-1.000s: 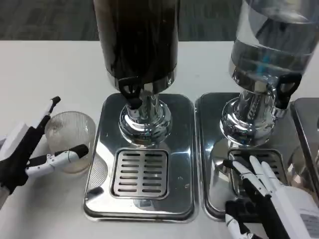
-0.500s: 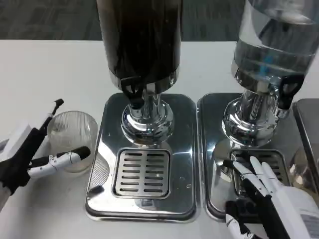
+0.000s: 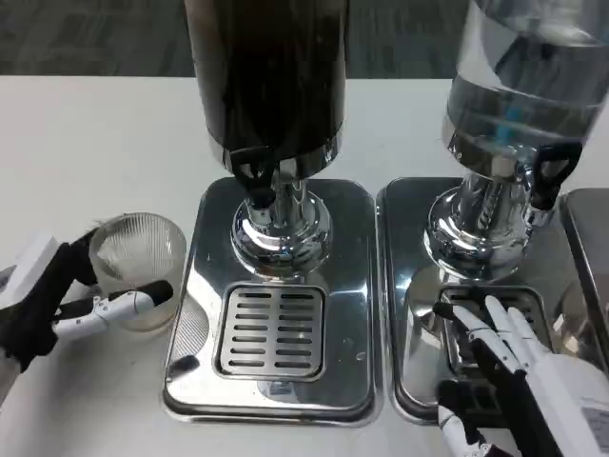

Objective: Grasp the cup under the faucet to collect the drink, then remove the cup.

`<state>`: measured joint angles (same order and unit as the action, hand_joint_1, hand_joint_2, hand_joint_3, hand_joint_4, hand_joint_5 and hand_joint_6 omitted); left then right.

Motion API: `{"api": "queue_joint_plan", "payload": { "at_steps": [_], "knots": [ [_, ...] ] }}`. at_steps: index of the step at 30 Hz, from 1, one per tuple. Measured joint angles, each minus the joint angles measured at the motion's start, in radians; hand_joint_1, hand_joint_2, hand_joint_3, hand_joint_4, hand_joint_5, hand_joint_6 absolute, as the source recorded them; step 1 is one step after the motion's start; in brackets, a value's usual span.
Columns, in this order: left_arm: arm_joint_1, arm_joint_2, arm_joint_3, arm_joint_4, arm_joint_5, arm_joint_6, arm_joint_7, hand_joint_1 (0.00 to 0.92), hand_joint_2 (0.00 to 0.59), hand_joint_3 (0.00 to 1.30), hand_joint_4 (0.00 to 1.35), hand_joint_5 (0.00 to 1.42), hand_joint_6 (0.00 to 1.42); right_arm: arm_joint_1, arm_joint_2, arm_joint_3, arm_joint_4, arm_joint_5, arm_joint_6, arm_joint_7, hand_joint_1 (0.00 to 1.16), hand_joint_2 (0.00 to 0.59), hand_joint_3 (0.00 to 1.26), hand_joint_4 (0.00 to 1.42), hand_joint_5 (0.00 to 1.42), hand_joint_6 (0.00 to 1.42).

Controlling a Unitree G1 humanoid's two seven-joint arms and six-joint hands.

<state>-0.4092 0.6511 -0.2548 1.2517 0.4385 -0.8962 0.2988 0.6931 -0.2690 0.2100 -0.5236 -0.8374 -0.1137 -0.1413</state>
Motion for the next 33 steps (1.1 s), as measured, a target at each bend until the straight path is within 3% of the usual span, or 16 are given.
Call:
{"api": "queue_joint_plan", "payload": {
  "at_steps": [3, 7, 24, 33],
  "knots": [
    [0.0, -0.002, 0.001, 0.0, -0.001, 0.003, 0.001, 0.483, 0.169, 0.5, 0.51, 0.81, 0.95, -0.001, 0.0, -0.006, -0.003, 0.002, 0.0, 0.007, 0.53, 0.56, 0.15, 0.0, 0.0, 0.11],
    [0.002, -0.008, 0.004, 0.0, -0.002, 0.003, 0.002, 0.509, 0.158, 0.56, 0.58, 0.88, 1.04, -0.001, 0.0, -0.009, -0.014, 0.005, 0.0, 0.016, 0.53, 0.56, 0.15, 0.0, 0.0, 0.11],
    [0.036, -0.021, 0.006, -0.008, 0.005, -0.032, 0.076, 0.519, 0.152, 0.58, 0.61, 0.9, 1.07, -0.018, -0.005, -0.018, -0.022, 0.021, 0.0, 0.034, 0.54, 0.559, 0.15, 0.01, 0.0, 0.1],
    [0.084, -0.017, 0.039, -0.024, 0.0, -0.071, 0.076, 0.513, 0.148, 0.59, 0.62, 0.91, 1.09, -0.022, -0.005, -0.018, -0.022, 0.022, 0.0, 0.036, 0.54, 0.559, 0.15, 0.01, 0.0, 0.1]
  ]
}}
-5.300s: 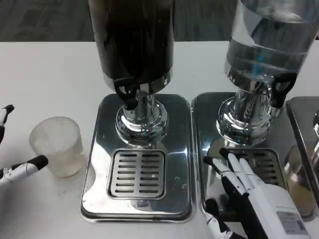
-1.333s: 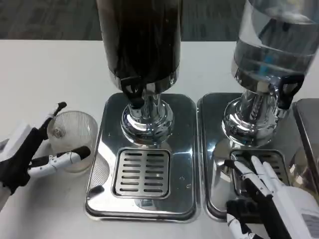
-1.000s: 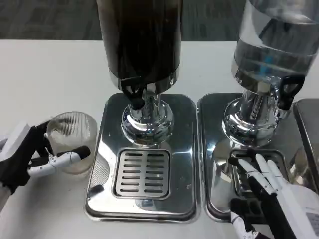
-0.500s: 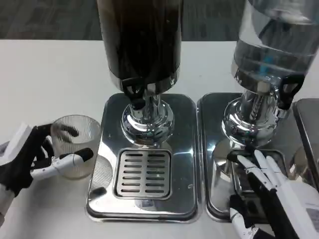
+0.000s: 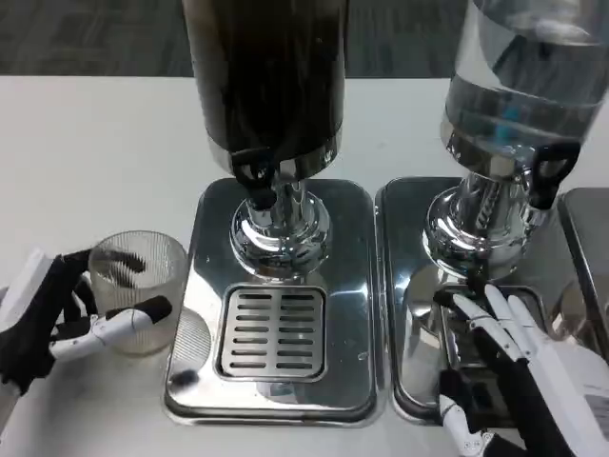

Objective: Grasp the cup under the faucet to collect the drink, then remove the cup.

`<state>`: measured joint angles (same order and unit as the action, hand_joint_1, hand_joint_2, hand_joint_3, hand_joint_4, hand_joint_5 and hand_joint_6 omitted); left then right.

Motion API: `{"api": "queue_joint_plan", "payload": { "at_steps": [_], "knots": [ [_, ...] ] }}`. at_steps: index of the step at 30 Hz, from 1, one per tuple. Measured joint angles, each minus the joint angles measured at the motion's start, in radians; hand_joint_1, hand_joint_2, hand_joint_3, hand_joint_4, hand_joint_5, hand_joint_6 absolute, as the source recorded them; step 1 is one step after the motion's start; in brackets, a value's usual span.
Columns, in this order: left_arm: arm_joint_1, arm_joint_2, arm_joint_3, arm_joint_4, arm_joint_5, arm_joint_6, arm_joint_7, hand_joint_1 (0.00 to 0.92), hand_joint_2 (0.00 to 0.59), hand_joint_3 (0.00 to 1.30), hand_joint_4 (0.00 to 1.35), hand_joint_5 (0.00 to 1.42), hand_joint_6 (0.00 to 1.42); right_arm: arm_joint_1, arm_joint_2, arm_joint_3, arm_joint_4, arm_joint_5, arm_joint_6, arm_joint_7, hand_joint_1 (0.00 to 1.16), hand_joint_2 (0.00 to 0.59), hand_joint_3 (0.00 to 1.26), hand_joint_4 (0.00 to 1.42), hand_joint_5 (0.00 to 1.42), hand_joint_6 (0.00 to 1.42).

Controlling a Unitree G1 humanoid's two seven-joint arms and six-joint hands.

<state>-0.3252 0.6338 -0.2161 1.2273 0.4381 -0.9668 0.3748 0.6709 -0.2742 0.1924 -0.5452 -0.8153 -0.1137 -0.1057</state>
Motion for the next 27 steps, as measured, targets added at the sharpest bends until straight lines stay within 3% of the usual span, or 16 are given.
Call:
{"api": "queue_joint_plan", "payload": {
  "at_steps": [12, 19, 27],
  "knots": [
    [0.045, 0.017, 0.08, -0.055, -0.018, -0.078, -0.013, 0.512, 0.145, 0.59, 0.62, 0.91, 1.1, 0.002, 0.002, 0.003, 0.0, 0.001, 0.0, 0.0, 0.54, 0.559, 0.15, 0.01, 0.0, 0.1],
    [0.047, 0.017, 0.096, -0.09, -0.036, -0.126, -0.058, 0.512, 0.147, 0.59, 0.62, 0.91, 1.1, 0.005, 0.013, 0.004, 0.0, -0.001, 0.0, -0.001, 0.54, 0.556, 0.15, 0.01, 0.0, 0.1],
    [0.037, -0.017, 0.114, -0.1, -0.038, -0.131, -0.115, 0.516, 0.15, 0.59, 0.62, 0.9, 1.1, 0.008, 0.027, 0.004, 0.0, -0.004, 0.0, -0.001, 0.55, 0.558, 0.15, 0.01, 0.0, 0.1]
  ]
}}
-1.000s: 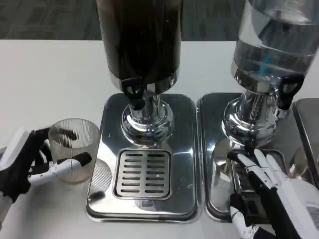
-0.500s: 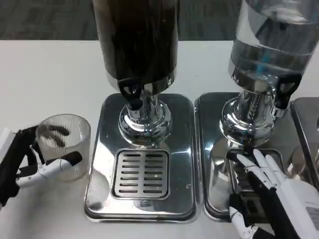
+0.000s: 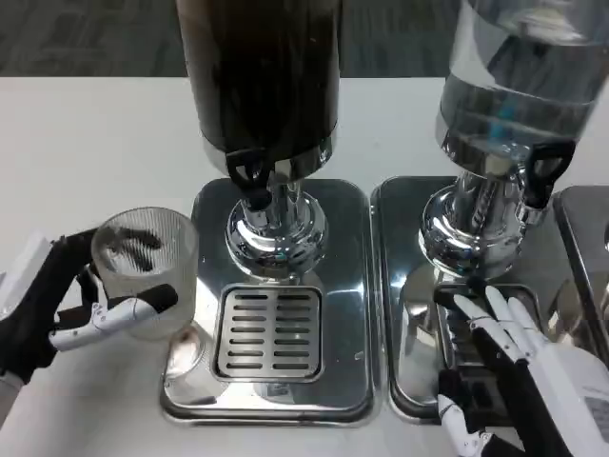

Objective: Grasp the cup under the faucet to collect the drink, then remove the cup.

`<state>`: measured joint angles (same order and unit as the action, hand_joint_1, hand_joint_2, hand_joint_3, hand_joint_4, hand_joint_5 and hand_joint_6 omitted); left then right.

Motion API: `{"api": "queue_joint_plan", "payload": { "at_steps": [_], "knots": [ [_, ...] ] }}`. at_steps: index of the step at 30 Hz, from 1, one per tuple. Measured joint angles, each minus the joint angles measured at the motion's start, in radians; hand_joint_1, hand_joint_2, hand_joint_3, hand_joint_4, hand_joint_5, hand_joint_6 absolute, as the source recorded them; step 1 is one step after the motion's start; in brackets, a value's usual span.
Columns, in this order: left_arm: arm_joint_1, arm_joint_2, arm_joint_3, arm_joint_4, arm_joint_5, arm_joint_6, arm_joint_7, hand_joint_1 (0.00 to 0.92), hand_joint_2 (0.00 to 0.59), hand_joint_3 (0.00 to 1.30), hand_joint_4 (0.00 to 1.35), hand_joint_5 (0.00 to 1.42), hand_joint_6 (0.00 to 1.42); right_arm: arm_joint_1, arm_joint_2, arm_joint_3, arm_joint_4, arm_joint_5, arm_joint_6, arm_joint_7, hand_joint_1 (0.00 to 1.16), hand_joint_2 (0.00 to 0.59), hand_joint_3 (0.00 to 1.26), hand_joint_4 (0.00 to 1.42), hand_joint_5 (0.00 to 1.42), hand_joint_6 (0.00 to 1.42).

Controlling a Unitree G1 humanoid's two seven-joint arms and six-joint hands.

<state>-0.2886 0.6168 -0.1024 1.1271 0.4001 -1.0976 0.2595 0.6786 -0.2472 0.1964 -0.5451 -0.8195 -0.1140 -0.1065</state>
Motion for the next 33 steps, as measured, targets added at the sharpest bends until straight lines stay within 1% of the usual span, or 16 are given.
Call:
{"api": "queue_joint_plan", "payload": {
  "at_steps": [5, 9, 13, 20, 25, 28, 30, 33],
  "knots": [
    [-0.026, -0.036, -0.01, -0.002, 0.002, -0.001, -0.023, 0.518, 0.15, 0.59, 0.62, 0.9, 1.1, -0.002, 0.001, 0.0, 0.0, 0.0, 0.0, 0.0, 0.56, 0.555, 0.15, 0.01, 0.0, 0.1],
    [-0.041, -0.051, -0.033, -0.003, 0.008, -0.001, -0.037, 0.514, 0.154, 0.59, 0.62, 0.9, 1.09, 0.003, 0.005, 0.0, 0.0, 0.0, 0.0, -0.001, 0.56, 0.552, 0.15, 0.01, 0.0, 0.1],
    [-0.054, -0.066, -0.042, -0.001, 0.026, 0.0, -0.046, 0.512, 0.155, 0.59, 0.62, 0.9, 1.09, 0.008, 0.007, 0.0, -0.001, 0.0, 0.0, -0.002, 0.57, 0.551, 0.15, 0.01, 0.0, 0.1],
    [-0.083, -0.082, -0.069, 0.007, 0.044, 0.008, -0.053, 0.516, 0.151, 0.59, 0.62, 0.9, 1.1, 0.012, 0.013, 0.0, -0.002, -0.001, 0.0, -0.005, 0.58, 0.55, 0.16, 0.01, 0.0, 0.1],
    [-0.11, -0.087, -0.086, 0.023, 0.06, 0.036, -0.053, 0.518, 0.151, 0.59, 0.62, 0.9, 1.09, 0.014, 0.017, 0.002, -0.007, -0.002, 0.0, -0.006, 0.59, 0.55, 0.16, 0.01, 0.0, 0.1],
    [-0.12, -0.093, -0.109, 0.029, 0.083, 0.051, -0.052, 0.519, 0.151, 0.59, 0.62, 0.9, 1.09, 0.016, 0.021, 0.002, -0.008, -0.003, 0.0, -0.009, 0.59, 0.55, 0.15, 0.01, 0.0, 0.1],
    [-0.124, -0.104, -0.117, 0.033, 0.086, 0.057, -0.051, 0.52, 0.151, 0.58, 0.62, 0.89, 1.09, 0.018, 0.026, 0.002, -0.008, -0.003, 0.0, -0.012, 0.59, 0.55, 0.15, 0.01, 0.0, 0.1],
    [-0.141, -0.106, -0.127, 0.039, 0.091, 0.067, -0.051, 0.52, 0.151, 0.58, 0.62, 0.89, 1.09, 0.021, 0.036, 0.004, -0.008, -0.006, 0.0, -0.012, 0.59, 0.55, 0.15, 0.01, 0.0, 0.1]
  ]
}}
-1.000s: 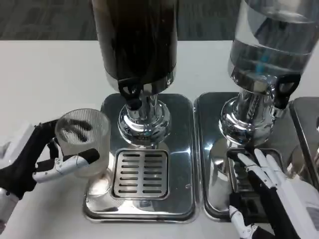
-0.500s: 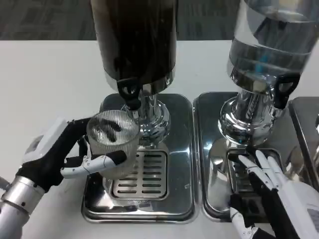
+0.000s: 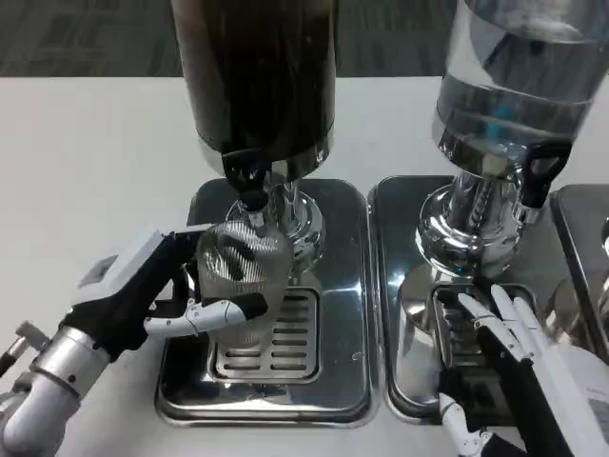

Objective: Grasp the cup under the faucet to collect the drink, then remove the cup.

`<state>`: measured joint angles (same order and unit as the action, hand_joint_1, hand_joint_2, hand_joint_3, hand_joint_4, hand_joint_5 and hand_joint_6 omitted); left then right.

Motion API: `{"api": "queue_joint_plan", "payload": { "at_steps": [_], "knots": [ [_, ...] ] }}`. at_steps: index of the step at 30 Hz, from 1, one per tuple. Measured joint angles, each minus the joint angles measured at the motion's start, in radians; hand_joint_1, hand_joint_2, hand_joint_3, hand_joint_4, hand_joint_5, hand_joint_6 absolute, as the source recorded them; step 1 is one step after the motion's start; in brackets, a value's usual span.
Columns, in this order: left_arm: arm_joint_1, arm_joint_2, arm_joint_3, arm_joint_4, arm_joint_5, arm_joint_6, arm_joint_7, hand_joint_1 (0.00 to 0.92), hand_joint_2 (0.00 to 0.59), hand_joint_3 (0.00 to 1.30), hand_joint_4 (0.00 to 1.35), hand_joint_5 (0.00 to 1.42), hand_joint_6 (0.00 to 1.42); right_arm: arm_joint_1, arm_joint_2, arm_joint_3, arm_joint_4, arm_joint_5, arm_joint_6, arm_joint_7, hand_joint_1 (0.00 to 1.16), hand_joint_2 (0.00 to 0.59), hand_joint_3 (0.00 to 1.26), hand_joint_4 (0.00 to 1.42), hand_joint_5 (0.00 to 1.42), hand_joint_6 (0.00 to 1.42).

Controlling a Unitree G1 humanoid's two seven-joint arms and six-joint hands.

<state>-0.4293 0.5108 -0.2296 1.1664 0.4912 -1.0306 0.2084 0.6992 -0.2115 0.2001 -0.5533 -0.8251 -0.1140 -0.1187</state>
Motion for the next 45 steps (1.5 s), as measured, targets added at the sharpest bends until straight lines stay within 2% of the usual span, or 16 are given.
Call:
{"api": "queue_joint_plan", "payload": {
  "at_steps": [4, 8, 11, 15, 22, 27, 34, 45],
  "knots": [
    [-0.015, 0.0, -0.019, 0.004, 0.015, 0.003, 0.016, 0.519, 0.149, 0.58, 0.62, 0.89, 1.08, 0.003, 0.003, 0.0, -0.001, -0.002, 0.0, 0.0, 0.59, 0.55, 0.15, 0.01, 0.0, 0.1],
    [-0.023, 0.0, -0.031, 0.005, 0.03, 0.007, 0.035, 0.473, 0.12, 0.56, 0.61, 0.9, 1.13, 0.002, 0.004, 0.001, -0.001, -0.004, 0.0, 0.0, 0.59, 0.555, 0.15, 0.01, 0.0, 0.1],
    [-0.024, 0.0, -0.035, 0.005, 0.033, 0.007, 0.041, 0.402, 0.109, 0.53, 0.57, 0.87, 1.13, 0.002, 0.004, 0.001, -0.001, -0.004, 0.0, 0.0, 0.59, 0.558, 0.15, 0.01, 0.0, 0.1],
    [-0.025, 0.002, -0.041, 0.005, 0.033, 0.007, 0.046, 0.298, 0.109, 0.51, 0.55, 0.85, 1.08, 0.002, 0.005, 0.001, -0.001, -0.004, 0.0, 0.0, 0.59, 0.559, 0.15, 0.01, 0.0, 0.1],
    [-0.025, 0.015, -0.05, 0.005, 0.033, 0.007, 0.046, 0.186, 0.09, 0.43, 0.47, 0.7, 0.85, -0.001, 0.005, 0.002, -0.001, -0.001, 0.0, 0.0, 0.59, 0.56, 0.15, 0.01, 0.0, 0.1],
    [-0.024, 0.024, -0.054, 0.005, 0.033, 0.006, 0.04, 0.094, 0.059, 0.3, 0.35, 0.57, 0.68, -0.008, 0.006, 0.004, 0.0, -0.001, 0.0, 0.0, 0.59, 0.56, 0.15, 0.01, 0.0, 0.11],
    [-0.024, 0.037, -0.051, 0.005, 0.015, -0.019, 0.005, 0.087, 0.06, 0.24, 0.33, 0.54, 0.64, -0.017, 0.006, 0.006, 0.004, 0.0, 0.0, 0.0, 0.59, 0.561, 0.15, 0.01, 0.0, 0.11],
    [0.0, 0.042, -0.003, -0.016, -0.091, -0.068, -0.115, 0.089, 0.06, 0.21, 0.31, 0.52, 0.6, -0.044, 0.006, 0.006, 0.025, 0.007, 0.0, -0.002, 0.59, 0.561, 0.15, 0.0, 0.0, 0.11]
  ]
}}
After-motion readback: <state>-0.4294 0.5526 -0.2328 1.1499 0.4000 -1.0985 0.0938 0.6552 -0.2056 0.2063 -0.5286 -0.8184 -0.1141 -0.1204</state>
